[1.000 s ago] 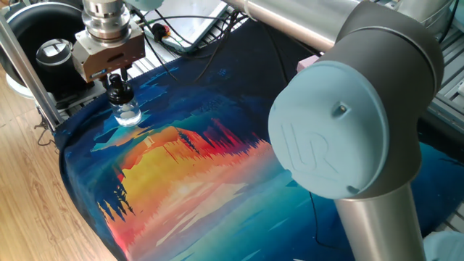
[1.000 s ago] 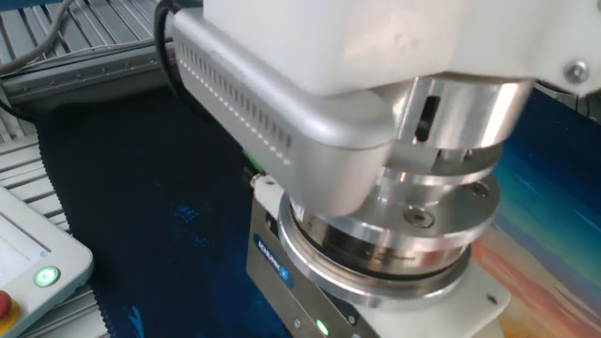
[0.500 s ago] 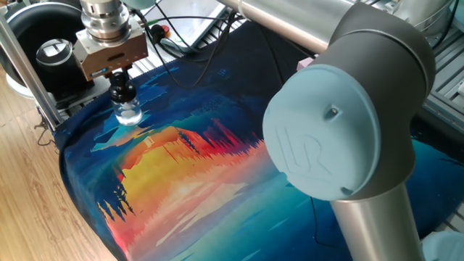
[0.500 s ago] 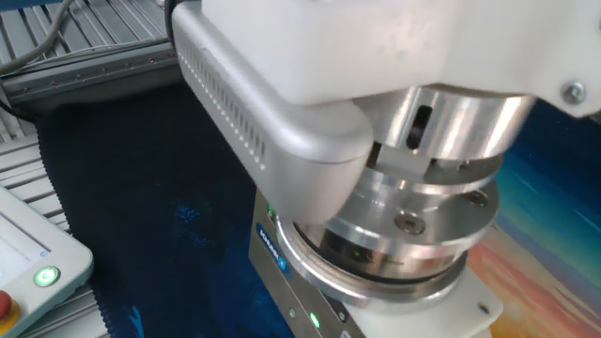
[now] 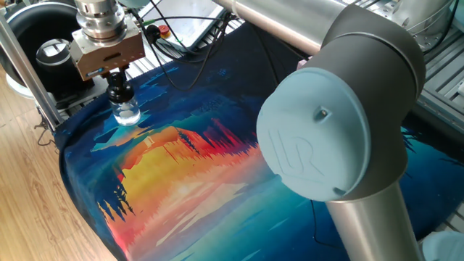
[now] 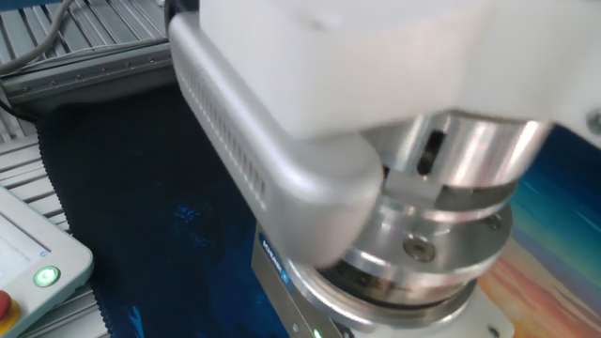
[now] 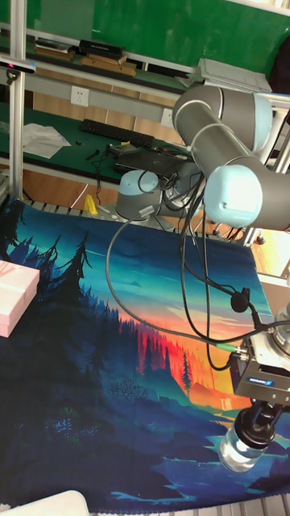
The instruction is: Unscrew the lid from the jar
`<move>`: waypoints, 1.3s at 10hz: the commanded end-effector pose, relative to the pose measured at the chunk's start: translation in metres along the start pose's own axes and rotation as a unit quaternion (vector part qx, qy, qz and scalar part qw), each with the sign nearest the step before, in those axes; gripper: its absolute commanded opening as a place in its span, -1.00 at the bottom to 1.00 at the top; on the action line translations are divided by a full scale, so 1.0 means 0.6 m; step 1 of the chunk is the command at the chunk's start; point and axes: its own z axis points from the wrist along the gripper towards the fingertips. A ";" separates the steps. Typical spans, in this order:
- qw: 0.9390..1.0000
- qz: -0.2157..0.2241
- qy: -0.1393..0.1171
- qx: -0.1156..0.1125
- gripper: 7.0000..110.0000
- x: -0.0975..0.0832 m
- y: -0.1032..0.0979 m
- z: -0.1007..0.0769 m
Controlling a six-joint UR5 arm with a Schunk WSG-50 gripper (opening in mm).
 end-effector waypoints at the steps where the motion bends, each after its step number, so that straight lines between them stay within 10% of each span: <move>1: 1.000 -0.018 0.009 0.009 -0.71 0.006 -0.002 0.013; 9: 0.989 -0.133 0.008 0.059 -0.71 -0.015 -0.020 0.007; 13: 0.964 -0.259 0.012 0.054 -0.71 -0.016 -0.016 0.007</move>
